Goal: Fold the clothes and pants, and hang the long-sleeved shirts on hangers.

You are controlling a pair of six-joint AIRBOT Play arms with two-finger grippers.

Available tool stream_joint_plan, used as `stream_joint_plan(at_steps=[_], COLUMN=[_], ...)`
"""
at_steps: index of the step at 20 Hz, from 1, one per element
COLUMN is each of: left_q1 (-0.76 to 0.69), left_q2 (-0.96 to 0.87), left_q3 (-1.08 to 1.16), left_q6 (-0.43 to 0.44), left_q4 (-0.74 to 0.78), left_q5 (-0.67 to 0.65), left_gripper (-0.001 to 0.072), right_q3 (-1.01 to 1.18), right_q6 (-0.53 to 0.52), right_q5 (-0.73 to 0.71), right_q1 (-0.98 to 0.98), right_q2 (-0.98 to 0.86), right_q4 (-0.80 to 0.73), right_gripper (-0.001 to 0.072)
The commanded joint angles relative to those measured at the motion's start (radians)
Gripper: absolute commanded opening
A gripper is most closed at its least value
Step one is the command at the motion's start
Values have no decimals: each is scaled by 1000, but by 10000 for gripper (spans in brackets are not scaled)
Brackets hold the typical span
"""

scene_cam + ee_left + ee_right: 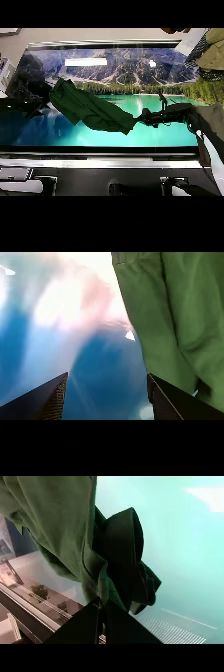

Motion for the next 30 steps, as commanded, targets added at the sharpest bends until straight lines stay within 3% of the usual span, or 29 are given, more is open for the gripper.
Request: stream_joint_plan(at_steps=[1, 8, 9, 10, 11, 12, 18, 26, 30], left_q1=[-16, -97, -111, -123, -132, -132, -35, 111, 163], left_q2=[-64, -146, -157, -167, -170, -166, 0, 464, 715], left_q3=[-47, -47, -47, -47, -47, -44, 122, 404, 416], left_q6=[92, 98, 98, 97, 97, 103, 163, 160, 124], left_q4=[-136, -236, -247, -259, -269, -285, -280, -280, -248], left_q5=[102, 253, 260, 261, 260, 259, 156, 155, 151], left_gripper=[535, 528, 485, 329, 55, 15, 12, 12, 12], right_q3=[1, 1, 1, 1, 2, 5, 214, 785, 906], right_q6=[37, 45, 47, 53, 58, 63, 108, 358, 374], right_q5=[4, 22, 21, 24, 37, 57, 192, 147, 53], right_q1=[2, 2, 2, 2, 2, 2, 1, 2, 2], right_q2=[42, 101, 108, 114, 121, 128, 166, 259, 394], right_q4=[-11, -11, -10, -10, -10, -11, -113, -685, -875], right_gripper=[26, 26, 26, 26, 25, 25, 25, 25, 25])
